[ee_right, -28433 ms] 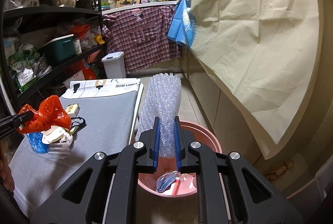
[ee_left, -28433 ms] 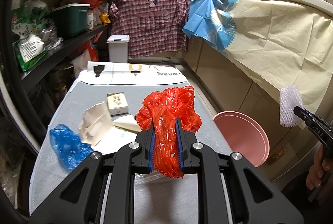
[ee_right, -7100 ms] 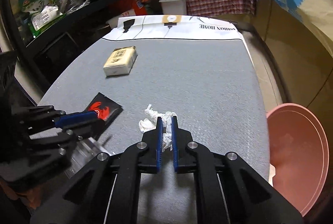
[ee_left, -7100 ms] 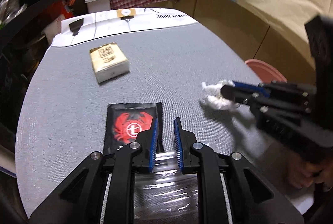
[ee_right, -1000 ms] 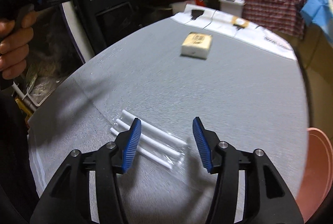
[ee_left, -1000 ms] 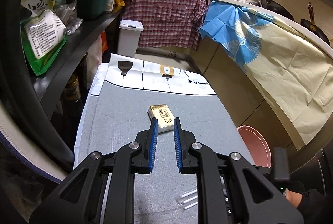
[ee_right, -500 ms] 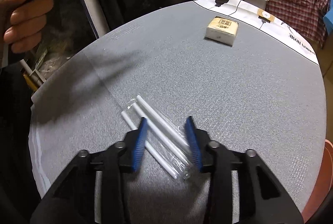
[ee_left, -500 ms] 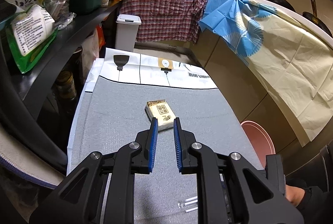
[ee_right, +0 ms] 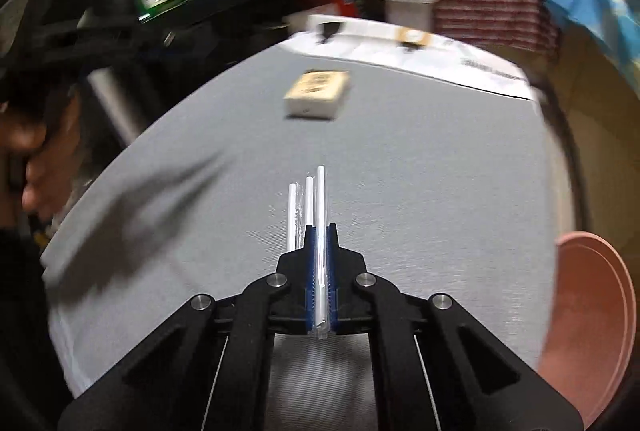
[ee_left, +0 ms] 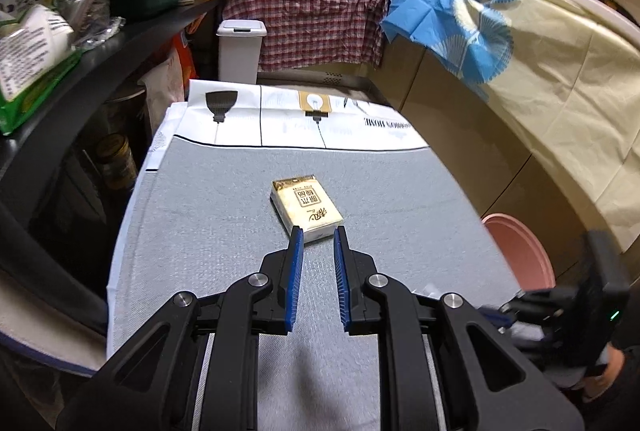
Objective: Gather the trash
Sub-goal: 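Grasp the cream tissue pack with the left tool while the right tool grasps the clear straws, then carry the tissue pack and straws over the pink bin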
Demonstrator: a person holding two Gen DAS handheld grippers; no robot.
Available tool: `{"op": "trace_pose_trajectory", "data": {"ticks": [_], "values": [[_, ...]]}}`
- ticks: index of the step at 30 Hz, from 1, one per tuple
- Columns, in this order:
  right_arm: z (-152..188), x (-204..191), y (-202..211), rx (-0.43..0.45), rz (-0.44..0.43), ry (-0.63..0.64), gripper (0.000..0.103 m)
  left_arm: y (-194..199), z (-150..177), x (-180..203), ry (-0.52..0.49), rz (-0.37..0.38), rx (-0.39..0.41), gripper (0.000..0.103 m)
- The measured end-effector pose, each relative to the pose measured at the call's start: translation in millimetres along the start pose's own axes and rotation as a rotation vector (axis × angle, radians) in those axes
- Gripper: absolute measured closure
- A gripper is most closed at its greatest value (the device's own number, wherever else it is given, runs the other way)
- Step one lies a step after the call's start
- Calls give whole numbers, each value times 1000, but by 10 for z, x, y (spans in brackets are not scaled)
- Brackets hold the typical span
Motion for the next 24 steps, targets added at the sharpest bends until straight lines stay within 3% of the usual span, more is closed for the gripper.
{"op": "trace_pose_trajectory", "data": {"ticks": [1,3,9,15,18,21,24], "values": [[-8,65,9,6,25,-24,98,-63,10,13,-2,-7,2,80],[-13,200,14,7,63,-75,98,-195,5,20,11,-29,13,61],[-1,464,21,19,110,-180,98,-603,-76,59,58,-95,28,44],[34,548,21,19,117,-193,98,-1091,-96,152,84,-166,-13,42],[53,579,26,20,113,-196,98,-1260,-71,160,90,-262,-37,40],[60,606,33,23,111,-200,98,-1367,-30,156,106,-292,-70,40],[55,614,50,30,111,-202,98,-1395,2,138,110,-311,-77,47]]}}
Point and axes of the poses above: each gripper's, at about its wrist camera, not at the fingertips, and y roughly against the way its jaws point, x to its right, z to its underside, the point moved 4 cm from there along -y, roughly the way its jaws point, and after that the axes turned 9 degrees about y, right-handed, at the moved point
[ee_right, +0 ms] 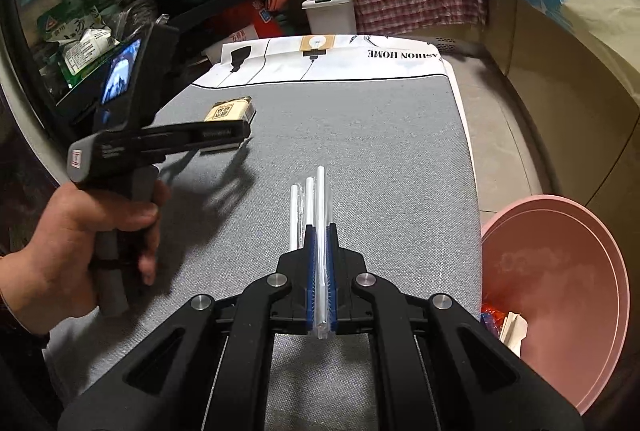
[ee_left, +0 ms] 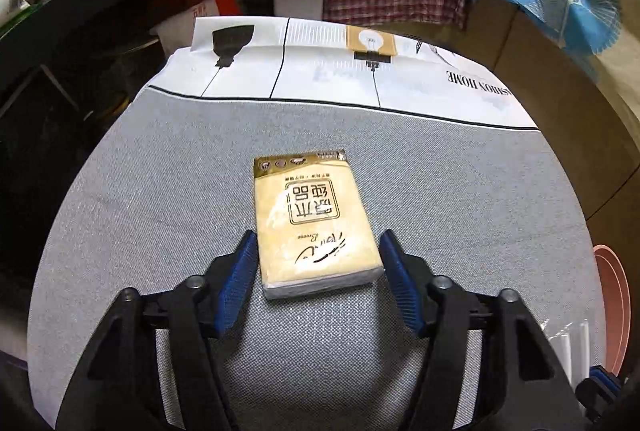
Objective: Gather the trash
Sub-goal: 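Carry the tissue pack and straws over the pink bin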
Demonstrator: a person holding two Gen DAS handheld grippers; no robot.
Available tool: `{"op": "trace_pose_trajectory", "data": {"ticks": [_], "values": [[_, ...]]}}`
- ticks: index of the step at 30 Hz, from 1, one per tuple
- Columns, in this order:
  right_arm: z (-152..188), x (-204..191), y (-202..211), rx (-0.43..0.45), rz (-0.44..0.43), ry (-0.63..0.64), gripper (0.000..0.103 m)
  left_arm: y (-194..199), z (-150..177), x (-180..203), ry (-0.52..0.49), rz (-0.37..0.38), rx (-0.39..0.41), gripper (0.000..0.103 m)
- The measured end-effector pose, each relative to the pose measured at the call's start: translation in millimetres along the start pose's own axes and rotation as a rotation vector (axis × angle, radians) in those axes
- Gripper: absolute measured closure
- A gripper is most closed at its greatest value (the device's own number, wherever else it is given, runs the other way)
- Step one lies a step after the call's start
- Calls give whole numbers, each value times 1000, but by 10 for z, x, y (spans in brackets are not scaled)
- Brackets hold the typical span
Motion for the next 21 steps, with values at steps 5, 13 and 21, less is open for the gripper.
{"op": "trace_pose_trajectory", "data": {"ticks": [5,13,21], "values": [[-6,20,56,15,2,-6,98,115,42,10,-9,22,13,50],[-31,3,232,51,14,-14,98,501,157,20,-22,46,39,50],[-37,-12,492,91,40,-20,98,951,283,23,-28,79,75,50]]}}
Point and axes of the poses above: each gripper's, at about its wrist camera, not at the fingertips, and y roughly against the way its jaws point, x to its right, z to its underside, the point moved 4 cm from there along -y, roughly the way its jaws point, and after that the axes turned 9 degrees about y, right-handed, at the moved point
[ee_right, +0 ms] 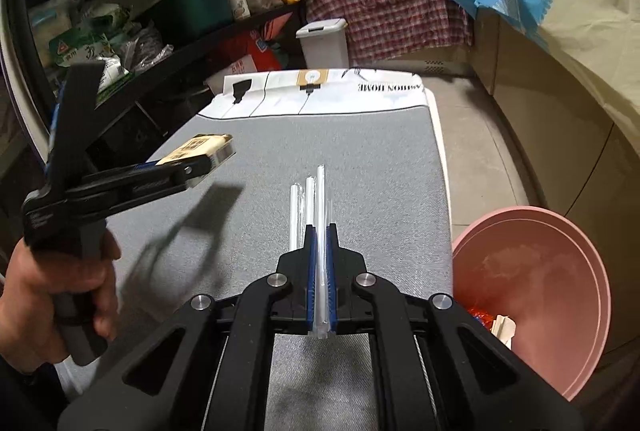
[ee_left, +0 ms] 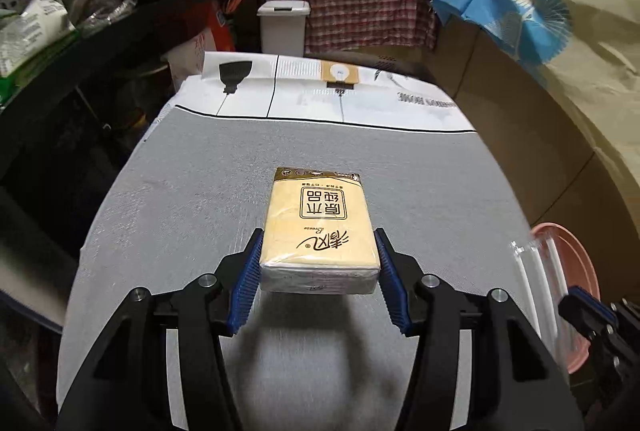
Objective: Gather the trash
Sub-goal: 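Carry the tissue pack and straws over the pink bin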
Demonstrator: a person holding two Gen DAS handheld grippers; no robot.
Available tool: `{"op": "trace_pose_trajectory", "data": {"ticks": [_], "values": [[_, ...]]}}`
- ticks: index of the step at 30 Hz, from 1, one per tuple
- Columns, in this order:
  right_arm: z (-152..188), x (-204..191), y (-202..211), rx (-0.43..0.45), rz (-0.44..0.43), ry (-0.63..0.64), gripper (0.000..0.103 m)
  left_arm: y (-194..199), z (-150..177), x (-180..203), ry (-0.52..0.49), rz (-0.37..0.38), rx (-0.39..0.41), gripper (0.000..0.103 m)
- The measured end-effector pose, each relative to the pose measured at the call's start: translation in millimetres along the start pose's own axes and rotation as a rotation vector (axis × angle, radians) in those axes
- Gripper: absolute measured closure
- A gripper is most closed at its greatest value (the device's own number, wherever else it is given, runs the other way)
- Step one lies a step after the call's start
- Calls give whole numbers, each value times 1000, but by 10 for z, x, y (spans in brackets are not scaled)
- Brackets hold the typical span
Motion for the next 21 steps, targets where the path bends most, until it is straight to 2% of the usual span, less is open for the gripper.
{"op": "trace_pose_trajectory", "data": {"ticks": [11,21], "values": [[-13,231,451,64,80,-38,98,672,175,217,-14,79,42,50],[21,557,972,129,182,-98,98,913,406,593,-49,149,41,50]]}}
Point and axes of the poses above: each gripper's, at about its wrist camera, not at the fingertips, and y roughly against the way its jaws point, x to its right, z to its underside, the point moved 4 cm from there along -y, roughly the way its jaws point, and after that the axes turned 9 degrees about y, right-handed, at the moved point
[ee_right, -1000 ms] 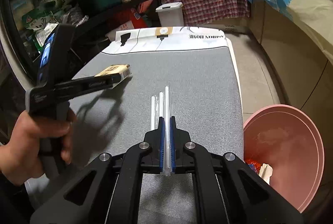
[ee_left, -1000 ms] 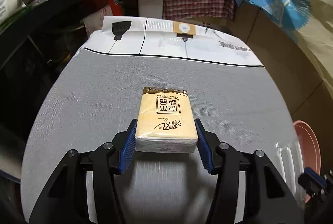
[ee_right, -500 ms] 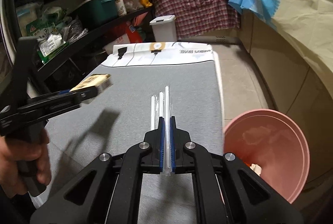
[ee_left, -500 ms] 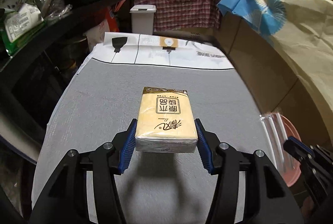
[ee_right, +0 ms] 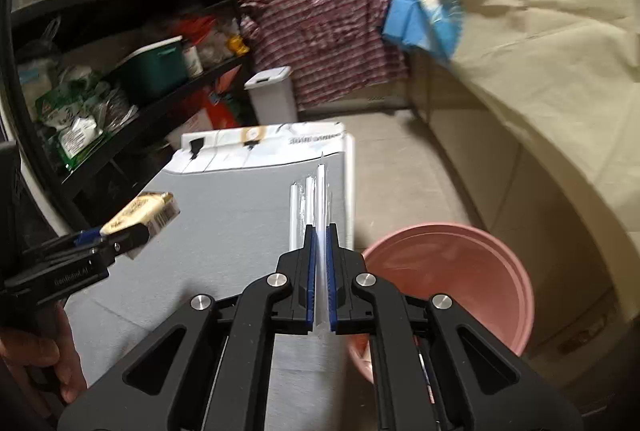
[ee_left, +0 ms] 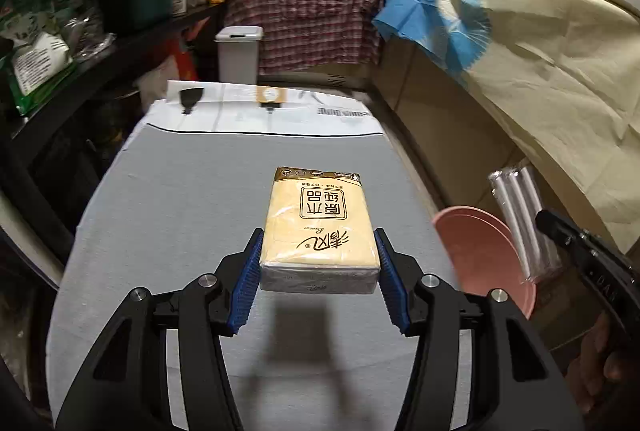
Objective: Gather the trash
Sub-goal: 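Carry the tissue pack and straws over the pink bin, then open both tools to drop the tissue pack and straws into the bin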
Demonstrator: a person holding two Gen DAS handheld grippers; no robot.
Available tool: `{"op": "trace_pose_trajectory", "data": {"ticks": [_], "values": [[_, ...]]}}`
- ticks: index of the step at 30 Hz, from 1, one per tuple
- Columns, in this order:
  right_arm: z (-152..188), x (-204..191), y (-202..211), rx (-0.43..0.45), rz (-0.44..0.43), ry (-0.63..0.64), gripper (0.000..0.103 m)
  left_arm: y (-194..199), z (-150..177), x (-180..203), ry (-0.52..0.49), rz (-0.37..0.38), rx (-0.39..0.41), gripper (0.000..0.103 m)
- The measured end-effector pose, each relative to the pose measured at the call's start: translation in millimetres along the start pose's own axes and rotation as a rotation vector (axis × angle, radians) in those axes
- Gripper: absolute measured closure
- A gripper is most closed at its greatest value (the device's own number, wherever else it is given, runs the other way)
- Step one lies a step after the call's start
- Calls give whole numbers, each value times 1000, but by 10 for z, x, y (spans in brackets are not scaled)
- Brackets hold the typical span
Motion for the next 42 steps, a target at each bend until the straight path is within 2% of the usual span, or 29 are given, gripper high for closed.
{"op": "trace_pose_trajectory", "data": {"ticks": [5,13,21,26,38,41,42], "values": [[64,362,201,11,68,-37,98,-51,86,345,-27,49,-14,50],[191,963,211,-26,135,-145,98,-227,180,949,-85,133,-39,50],[253,1259,150,-39,182,-177,98,-475,237,1447,-135,208,-64,50],[299,1398,26,-66,197,-194,98,-654,287,1579,-144,229,-88,50],[313,1440,-153,-92,209,-189,98,-962,366,1672,-156,236,-138,50],[322,1467,-181,-98,234,-192,91,-1001,377,1687,-160,241,-148,49],[329,1485,-184,-101,237,-196,80,-1003,380,1688,-162,244,-149,45]]}}
Point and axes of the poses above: each gripper's, at about its wrist camera, not at the fingertips, and y roughly against the way its jaws point, x to its right, z to its underside, the point moved 4 cm from there along -y, roughly the way its jaws point, and after that the axes turned 9 degrees about y, right-handed, at the moved point
